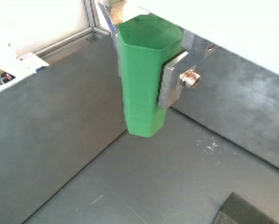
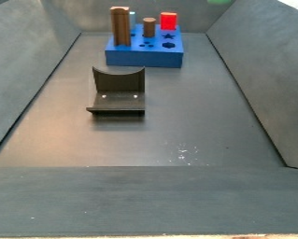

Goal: Pick up the hexagon object. Move up. Move to above the board. Insert the hexagon object.
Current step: Move to above the board.

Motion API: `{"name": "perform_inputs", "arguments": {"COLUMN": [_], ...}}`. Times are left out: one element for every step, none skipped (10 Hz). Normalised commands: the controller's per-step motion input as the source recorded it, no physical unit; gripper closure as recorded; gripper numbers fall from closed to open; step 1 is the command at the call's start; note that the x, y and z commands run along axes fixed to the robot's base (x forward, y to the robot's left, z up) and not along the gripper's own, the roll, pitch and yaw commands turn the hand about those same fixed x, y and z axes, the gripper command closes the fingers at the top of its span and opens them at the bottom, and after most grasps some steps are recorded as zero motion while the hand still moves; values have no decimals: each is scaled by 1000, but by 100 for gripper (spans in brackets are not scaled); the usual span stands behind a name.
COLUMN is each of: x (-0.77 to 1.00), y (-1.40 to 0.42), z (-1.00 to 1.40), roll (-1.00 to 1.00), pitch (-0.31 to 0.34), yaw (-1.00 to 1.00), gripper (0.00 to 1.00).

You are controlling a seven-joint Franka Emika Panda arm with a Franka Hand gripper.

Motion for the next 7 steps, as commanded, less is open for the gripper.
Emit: {"name": "perform_inputs", "arguments": {"x": [4,367,370,385,403,403,410], "y": [-4,-1000,-1000,-1000,-1000,-1000,-1000], "z": [173,83,78,73,72,74,73], "roll": [93,-51,-50,-39,-83,-37,-14], "pitch": [81,-58,-60,-26,0,10,28], "yaw": [22,101,98,73,24,17,11], "gripper": [100,100,100,100,100,100,100]}}
